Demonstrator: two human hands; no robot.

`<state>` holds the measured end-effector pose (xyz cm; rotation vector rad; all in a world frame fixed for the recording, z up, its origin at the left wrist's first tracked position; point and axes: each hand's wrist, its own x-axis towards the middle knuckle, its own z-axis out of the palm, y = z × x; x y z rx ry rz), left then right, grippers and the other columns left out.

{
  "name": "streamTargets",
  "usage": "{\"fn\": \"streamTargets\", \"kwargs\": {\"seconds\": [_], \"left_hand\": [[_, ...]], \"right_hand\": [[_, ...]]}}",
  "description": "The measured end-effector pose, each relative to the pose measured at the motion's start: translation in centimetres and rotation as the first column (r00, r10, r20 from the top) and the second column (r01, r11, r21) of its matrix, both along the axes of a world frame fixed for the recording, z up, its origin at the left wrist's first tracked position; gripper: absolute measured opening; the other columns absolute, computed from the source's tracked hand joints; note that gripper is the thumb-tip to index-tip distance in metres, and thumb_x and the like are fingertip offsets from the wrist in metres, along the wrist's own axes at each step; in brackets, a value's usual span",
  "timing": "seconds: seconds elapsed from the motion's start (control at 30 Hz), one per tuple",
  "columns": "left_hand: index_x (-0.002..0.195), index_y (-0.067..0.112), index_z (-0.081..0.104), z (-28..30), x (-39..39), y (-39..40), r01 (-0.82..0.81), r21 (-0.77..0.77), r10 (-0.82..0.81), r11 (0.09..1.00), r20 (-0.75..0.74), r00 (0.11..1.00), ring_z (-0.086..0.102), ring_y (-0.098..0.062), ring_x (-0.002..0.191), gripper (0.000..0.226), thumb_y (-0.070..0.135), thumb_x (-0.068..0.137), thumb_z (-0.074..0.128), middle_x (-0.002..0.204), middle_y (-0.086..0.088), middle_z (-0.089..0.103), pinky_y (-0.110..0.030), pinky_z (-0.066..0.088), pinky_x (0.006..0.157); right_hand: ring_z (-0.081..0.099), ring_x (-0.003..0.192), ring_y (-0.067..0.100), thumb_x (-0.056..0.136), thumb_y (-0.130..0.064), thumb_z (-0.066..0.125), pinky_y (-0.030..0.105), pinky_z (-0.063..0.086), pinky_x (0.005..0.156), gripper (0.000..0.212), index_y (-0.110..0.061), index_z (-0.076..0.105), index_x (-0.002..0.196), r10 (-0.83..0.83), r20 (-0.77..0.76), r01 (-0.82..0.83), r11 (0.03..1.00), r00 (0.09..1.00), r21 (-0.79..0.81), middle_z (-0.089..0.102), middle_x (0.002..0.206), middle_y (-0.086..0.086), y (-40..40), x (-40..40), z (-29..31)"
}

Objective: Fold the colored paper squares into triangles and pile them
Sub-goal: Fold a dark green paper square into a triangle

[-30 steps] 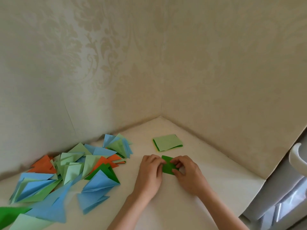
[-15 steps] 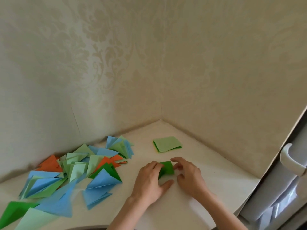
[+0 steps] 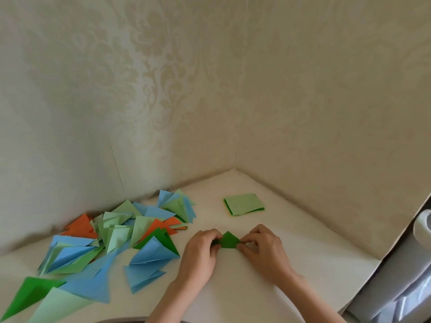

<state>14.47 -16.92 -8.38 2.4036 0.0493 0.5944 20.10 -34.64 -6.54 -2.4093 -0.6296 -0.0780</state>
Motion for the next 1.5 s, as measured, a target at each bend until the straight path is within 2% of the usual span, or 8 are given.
{"fn": "streamTargets", "kwargs": {"seconds": [0.13, 0.33, 0.67, 0.8, 1.03, 1.13, 1.27, 1.5], "left_hand": [[0.099, 0.023, 0.063, 0.0, 0.6, -1.0, -0.06, -0.052, 0.061, 0.997, 0.014, 0.998, 0.056, -0.006, 0.08, 0.018, 0.017, 0.084, 0.069, 0.084, 0.012, 0.061, -0.023, 0.047, 0.071], [0.096, 0.021, 0.063, -0.4, 1.6, -1.8, -0.116, 0.082, 0.112, 0.99, 0.054, 0.992, 0.056, -0.017, 0.074, 0.014, 0.027, 0.084, 0.069, 0.082, 0.006, 0.062, -0.034, 0.047, 0.066], [0.095, 0.019, 0.064, -0.8, 1.7, -0.6, -0.1, -0.104, 0.099, 0.989, -0.016, 0.995, 0.05, -0.008, 0.082, 0.015, 0.009, 0.084, 0.068, 0.082, 0.016, 0.046, -0.011, 0.038, 0.069], [0.093, 0.016, 0.067, -0.4, 1.3, 0.2, -0.091, -0.141, 0.087, 0.986, -0.039, 0.995, 0.054, -0.002, 0.078, 0.02, 0.0, 0.083, 0.065, 0.082, 0.015, 0.051, -0.007, 0.04, 0.069], [0.105, 0.012, 0.065, -0.4, 0.5, -0.9, -0.17, 0.075, 0.171, 0.983, -0.004, 0.985, 0.05, -0.017, 0.092, 0.027, -0.005, 0.087, 0.054, 0.098, -0.001, 0.056, -0.021, 0.039, 0.077], [0.106, 0.011, 0.063, 0.2, 0.4, -2.3, -0.206, 0.145, 0.208, 0.968, -0.001, 0.978, 0.049, -0.021, 0.086, 0.018, 0.008, 0.089, 0.06, 0.095, -0.005, 0.056, -0.026, 0.04, 0.071], [0.115, 0.016, 0.057, 0.8, 0.6, -3.2, -0.229, 0.097, 0.239, 0.968, -0.106, 0.965, 0.05, -0.022, 0.095, 0.03, 0.03, 0.089, 0.065, 0.106, -0.004, 0.052, -0.027, 0.042, 0.079], [0.11, 0.021, 0.058, 0.4, 0.8, -3.3, -0.209, 0.003, 0.207, 0.978, -0.153, 0.966, 0.054, -0.015, 0.091, 0.022, 0.027, 0.09, 0.063, 0.097, 0.004, 0.063, -0.026, 0.045, 0.074]], "right_hand": [[0.049, 0.089, 0.005, 0.086, -0.046, 0.061, 0.029, 0.037, 0.087, 0.007, -0.039, 0.061, 0.084, -0.075, 0.007, 0.075, 0.997, 0.997, -0.035, 0.052, 0.092, -0.016, 1.0, -0.3, -0.1], [0.045, 0.087, 0.008, 0.087, -0.06, 0.051, 0.027, 0.027, 0.078, 0.026, -0.035, 0.057, 0.081, -0.165, 0.031, 0.168, 0.98, 0.986, -0.107, 0.05, 0.089, -0.015, 1.9, 0.0, -0.1], [0.048, 0.089, 0.003, 0.083, -0.045, 0.066, 0.027, 0.03, 0.083, 0.018, -0.039, 0.05, 0.089, -0.154, -0.077, 0.153, 0.988, 0.985, -0.02, 0.051, 0.088, -0.017, 1.4, 0.1, -0.3], [0.047, 0.073, -0.003, 0.084, -0.028, 0.068, 0.03, 0.042, 0.087, 0.018, -0.038, 0.053, 0.084, -0.112, -0.188, 0.119, 0.993, 0.976, 0.026, 0.056, 0.086, -0.017, 0.6, 0.7, 0.4], [0.047, 0.073, -0.003, 0.087, -0.024, 0.066, 0.032, 0.044, 0.088, 0.017, -0.036, 0.055, 0.087, -0.108, -0.14, 0.122, 0.988, 0.984, 0.097, 0.056, 0.084, -0.016, 0.5, -0.1, 0.0], [0.048, 0.077, -0.001, 0.088, -0.025, 0.064, 0.032, 0.043, 0.089, 0.014, -0.036, 0.055, 0.09, -0.106, -0.109, 0.117, 0.989, 0.988, 0.092, 0.056, 0.087, -0.016, 0.6, -0.3, -0.1], [0.048, 0.084, 0.001, 0.09, -0.027, 0.06, 0.028, 0.037, 0.09, 0.013, -0.038, 0.053, 0.091, -0.104, -0.088, 0.108, 0.993, 0.991, 0.047, 0.057, 0.094, -0.015, 0.6, -0.2, -0.2], [0.048, 0.085, 0.001, 0.091, -0.028, 0.059, 0.025, 0.034, 0.087, 0.011, -0.038, 0.054, 0.091, -0.09, -0.049, 0.092, 0.994, 0.995, 0.053, 0.055, 0.093, -0.017, 0.4, -0.2, -0.5]]}}
